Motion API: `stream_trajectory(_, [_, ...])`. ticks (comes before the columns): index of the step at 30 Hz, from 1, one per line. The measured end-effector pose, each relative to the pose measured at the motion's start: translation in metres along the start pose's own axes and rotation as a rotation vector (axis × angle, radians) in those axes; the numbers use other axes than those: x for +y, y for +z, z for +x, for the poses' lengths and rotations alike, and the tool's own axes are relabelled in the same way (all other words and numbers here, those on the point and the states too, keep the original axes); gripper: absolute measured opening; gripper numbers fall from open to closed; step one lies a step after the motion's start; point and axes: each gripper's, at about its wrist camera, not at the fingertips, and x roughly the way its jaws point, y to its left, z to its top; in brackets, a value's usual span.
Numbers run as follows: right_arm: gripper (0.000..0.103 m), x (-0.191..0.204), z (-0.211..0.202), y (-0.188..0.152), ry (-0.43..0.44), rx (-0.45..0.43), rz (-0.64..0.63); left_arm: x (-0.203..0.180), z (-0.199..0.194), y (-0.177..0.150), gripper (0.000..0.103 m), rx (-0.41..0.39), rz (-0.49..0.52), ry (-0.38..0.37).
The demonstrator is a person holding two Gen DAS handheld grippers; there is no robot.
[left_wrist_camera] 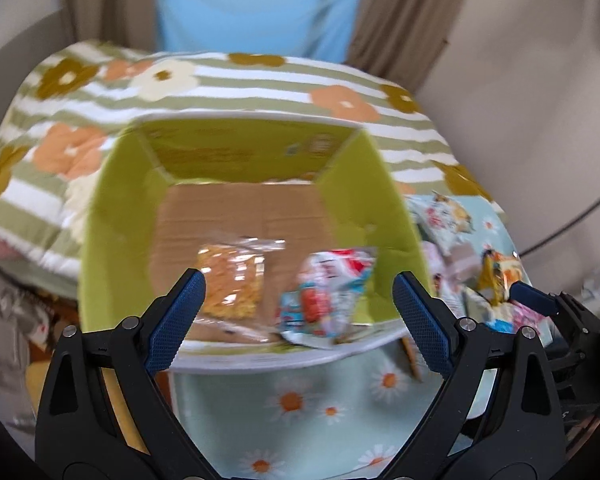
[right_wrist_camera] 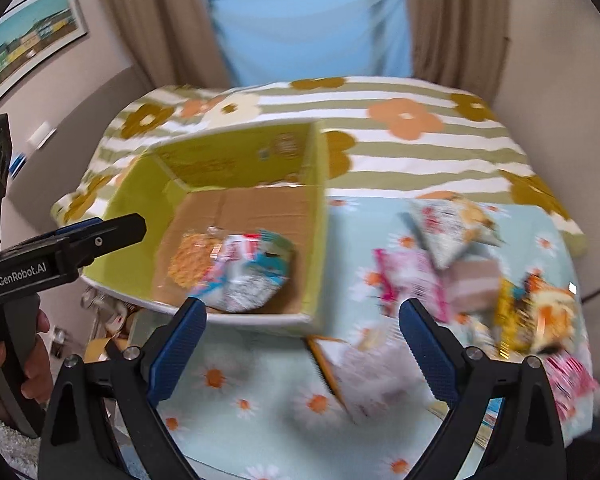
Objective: Organize snacks
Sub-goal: 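Move both tools back over the snacks on the table, then grasp the white chip bag with the left tool while the right tool grasps the blue-and-cream bag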
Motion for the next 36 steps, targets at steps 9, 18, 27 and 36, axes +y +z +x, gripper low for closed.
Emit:
stream_trajectory(9, [0.096, -0.085, -0.044, -0.024, -0.121, -0.046, 0.079, -0.083, 0.004, -0.012, 0.094, -0.002, 0.082, -0.034])
stream_trajectory(18, [0.096, -0.17, -0.04, -0.065, -0.05, 0.093, 0.205, -0.15, 0.045, -0.051, 0.094, 0.139, -0.011, 0.006])
stream_trajectory(27, [0.096, -0.193, -0.013, -0.09, 0.086, 0.22, 0.176, -0.179, 0.09, -0.088, 0.094, 0.259, -0.178, 0.035])
stream_trajectory(36, [0.096, -0.207, 0.016, -0.103, 0.165, 0.291, 0.224, -0.183, 0.138, -0.099, 0.094, 0.332, -0.307, 0.073])
